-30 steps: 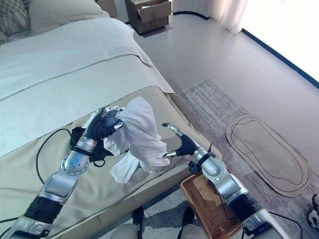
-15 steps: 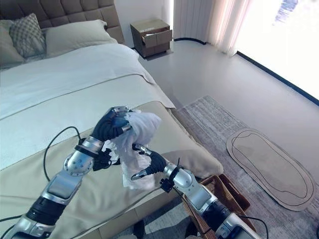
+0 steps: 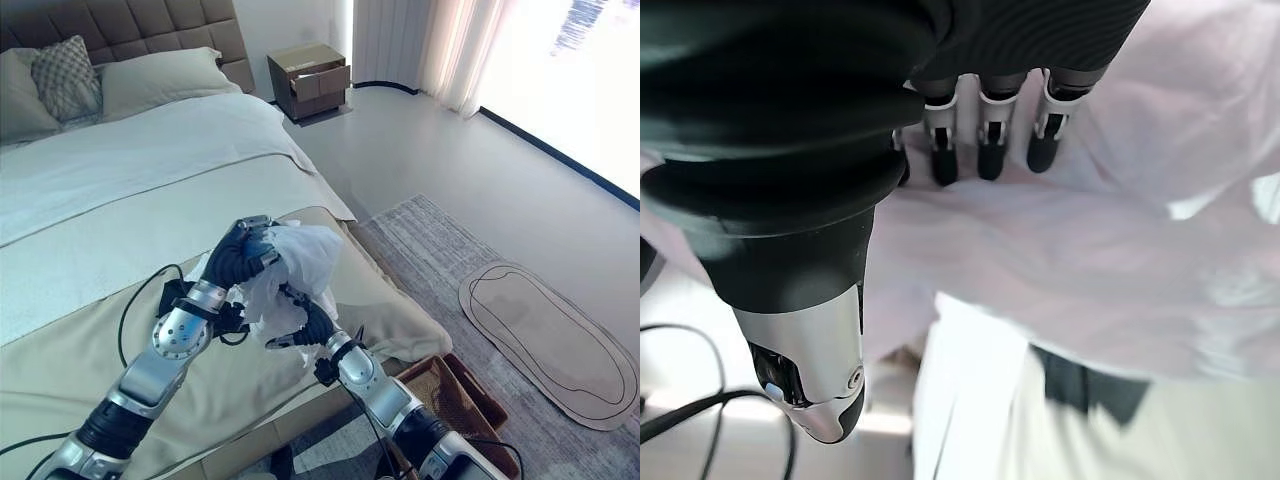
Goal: Pick up clothes into the bucket
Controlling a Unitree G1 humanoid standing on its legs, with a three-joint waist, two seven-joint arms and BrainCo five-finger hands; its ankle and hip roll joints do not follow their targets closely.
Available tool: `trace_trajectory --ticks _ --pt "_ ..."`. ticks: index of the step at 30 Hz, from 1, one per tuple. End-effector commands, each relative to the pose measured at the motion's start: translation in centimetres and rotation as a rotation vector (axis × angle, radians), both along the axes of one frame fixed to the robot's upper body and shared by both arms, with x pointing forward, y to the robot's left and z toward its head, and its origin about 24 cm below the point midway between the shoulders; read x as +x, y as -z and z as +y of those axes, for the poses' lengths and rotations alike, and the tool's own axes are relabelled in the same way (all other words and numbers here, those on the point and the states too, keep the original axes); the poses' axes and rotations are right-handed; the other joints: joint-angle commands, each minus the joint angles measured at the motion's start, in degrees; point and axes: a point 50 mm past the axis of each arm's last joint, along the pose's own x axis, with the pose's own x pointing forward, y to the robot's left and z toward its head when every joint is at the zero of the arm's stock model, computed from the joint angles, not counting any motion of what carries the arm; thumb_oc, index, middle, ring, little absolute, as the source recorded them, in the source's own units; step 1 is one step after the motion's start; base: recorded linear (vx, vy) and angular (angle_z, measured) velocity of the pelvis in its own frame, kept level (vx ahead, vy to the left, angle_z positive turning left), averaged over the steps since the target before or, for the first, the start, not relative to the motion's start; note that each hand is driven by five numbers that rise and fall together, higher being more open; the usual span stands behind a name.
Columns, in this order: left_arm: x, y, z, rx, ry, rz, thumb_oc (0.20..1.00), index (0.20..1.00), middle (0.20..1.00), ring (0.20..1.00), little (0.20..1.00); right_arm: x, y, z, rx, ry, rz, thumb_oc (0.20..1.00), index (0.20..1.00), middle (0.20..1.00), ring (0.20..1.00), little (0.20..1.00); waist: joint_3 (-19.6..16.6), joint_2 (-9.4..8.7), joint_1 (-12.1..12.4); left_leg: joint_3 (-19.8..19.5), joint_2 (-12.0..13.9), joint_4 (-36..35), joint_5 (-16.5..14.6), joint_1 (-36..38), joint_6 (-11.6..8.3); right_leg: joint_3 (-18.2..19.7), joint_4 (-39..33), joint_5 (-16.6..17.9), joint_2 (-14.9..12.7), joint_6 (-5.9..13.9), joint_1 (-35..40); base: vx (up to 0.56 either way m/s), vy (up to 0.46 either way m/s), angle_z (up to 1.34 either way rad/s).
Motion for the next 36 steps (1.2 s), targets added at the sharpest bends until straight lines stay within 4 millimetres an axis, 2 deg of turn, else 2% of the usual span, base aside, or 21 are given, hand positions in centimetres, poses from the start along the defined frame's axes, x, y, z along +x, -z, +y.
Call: trace_trajectory --ticks 1,5,8,9,10,11,12,14,18,23,29,36 --pt "-0.7 -4.7 -1.3 -0.065 0.039 -0.235 0.200 0.200 0.200 0.200 0.200 0.5 -2.4 2.3 0.095 0.016 -0.093 1.000 1.000 1.000 1.000 1.000 -0.53 -2.77 0.04 1.29 0.94 1.68 -3.38 1.51 0.05 4.39 0.60 1.59 -4.89 4.40 -0.05 0.00 0.000 0.00" --pt "-0.6 -5.2 -1.1 -0.059 0.005 -0.271 0.200 0.200 0.200 0.200 0.200 -0.3 -2.1 2.2 0.105 -0.019 -0.063 1.000 1.000 1.000 1.000 1.000 -0.49 -2.94 -0.26 1.32 0.90 1.87 -3.40 1.40 0.11 4.37 0.62 1.54 -4.89 4.37 -0.04 0.00 0.000 0.00" --pt "-0.4 -5.5 -0.7 -0.039 -0.038 -0.305 0.200 0.200 0.200 0.200 0.200 -0.9 -1.7 1.2 0.096 -0.020 -0.056 1.000 1.000 1.000 1.000 1.000 -0.26 -3.19 -0.70 1.42 0.83 2.04 -3.00 1.14 0.12 4.47 0.83 1.84 -5.01 4.32 -0.30 0.00 0.000 0.00" --pt "-0.4 -5.7 -0.2 -0.034 -0.064 -0.322 0.200 0.200 0.200 0.200 0.200 -1.3 -1.1 0.0 0.080 0.005 -0.044 1.000 1.000 1.000 1.000 1.000 -0.23 -3.28 -1.05 1.44 0.87 1.99 -3.04 1.18 0.10 4.49 0.89 1.76 -4.98 4.36 -0.27 0.00 0.000 0.00" --pt "-0.4 -5.7 -0.3 -0.035 -0.064 -0.322 0.200 0.200 0.200 0.200 0.200 -1.3 -1.0 0.0 0.080 0.005 -0.043 1.000 1.000 1.000 1.000 1.000 -0.27 -3.24 -1.05 1.43 0.87 1.97 -3.04 1.18 0.10 4.47 0.89 1.76 -4.98 4.36 -0.26 0.03 -0.006 -0.01" --pt "-0.2 -5.7 0.1 -0.025 -0.094 -0.327 0.200 0.200 0.200 0.200 0.200 -1.5 -0.7 -1.2 0.071 0.046 -0.040 1.000 1.000 1.000 1.000 1.000 -0.29 -3.32 -1.42 1.50 0.92 1.91 -3.07 1.32 0.08 4.50 0.95 1.71 -4.98 4.41 -0.24 0.00 0.000 0.00" --pt "-0.2 -5.7 0.1 -0.026 -0.094 -0.327 0.200 0.200 0.200 0.200 0.200 -1.6 -0.7 -1.2 0.070 0.047 -0.040 1.000 1.000 1.000 1.000 1.000 -0.31 -3.28 -1.40 1.50 0.93 1.89 -3.06 1.34 0.08 4.49 0.94 1.70 -4.98 4.41 -0.22 0.00 0.000 0.00" --pt "-0.1 -5.8 0.6 -0.025 -0.128 -0.334 0.200 0.200 0.200 0.200 0.200 -1.7 -0.4 -2.6 0.068 0.127 -0.045 1.000 1.000 1.000 1.000 1.000 -0.49 -3.19 -1.91 1.61 1.12 1.61 -3.55 1.82 0.01 4.54 0.86 1.37 -4.85 4.63 0.06 0.03 -0.004 0.00" --pt "-0.1 -5.7 0.8 -0.039 -0.150 -0.336 0.200 0.200 0.200 0.200 0.200 -1.5 -0.8 -3.2 0.071 0.194 -0.093 1.000 1.000 1.000 1.000 1.000 -0.47 -3.14 -2.34 1.79 1.01 1.80 -3.19 1.75 0.18 4.88 1.00 1.71 -4.87 4.56 -0.27 0.01 0.000 -0.05" --pt "-0.4 -5.6 0.7 -0.040 -0.171 -0.345 0.200 0.200 0.200 0.200 0.200 -1.1 -2.1 -3.1 0.086 0.261 -0.185 1.000 1.000 1.000 1.000 1.000 -0.45 -2.78 -2.56 1.99 1.21 1.82 -3.25 1.95 0.19 4.90 1.04 1.56 -4.81 4.52 -0.17 0.01 0.000 -0.05" --pt "-0.6 -6.1 -0.4 -0.067 -0.097 -0.354 0.200 0.200 0.200 0.200 0.200 -0.3 -2.4 -1.0 0.055 0.148 -0.181 1.000 1.000 1.000 1.000 1.000 -0.62 -2.53 -1.76 1.79 1.31 1.55 -3.70 2.28 0.05 4.61 0.75 1.05 -4.64 4.48 0.44 0.01 -0.005 0.00" --pt "-0.7 -5.7 -1.1 -0.089 -0.037 -0.319 0.200 0.200 0.200 0.200 0.200 0.7 -3.5 -0.4 0.074 0.109 -0.198 1.000 1.000 1.000 1.000 1.000 -0.65 -2.77 -1.10 1.39 1.08 1.59 -3.17 2.16 0.15 4.17 0.79 1.32 -4.83 4.24 0.61 0.00 0.000 0.00"
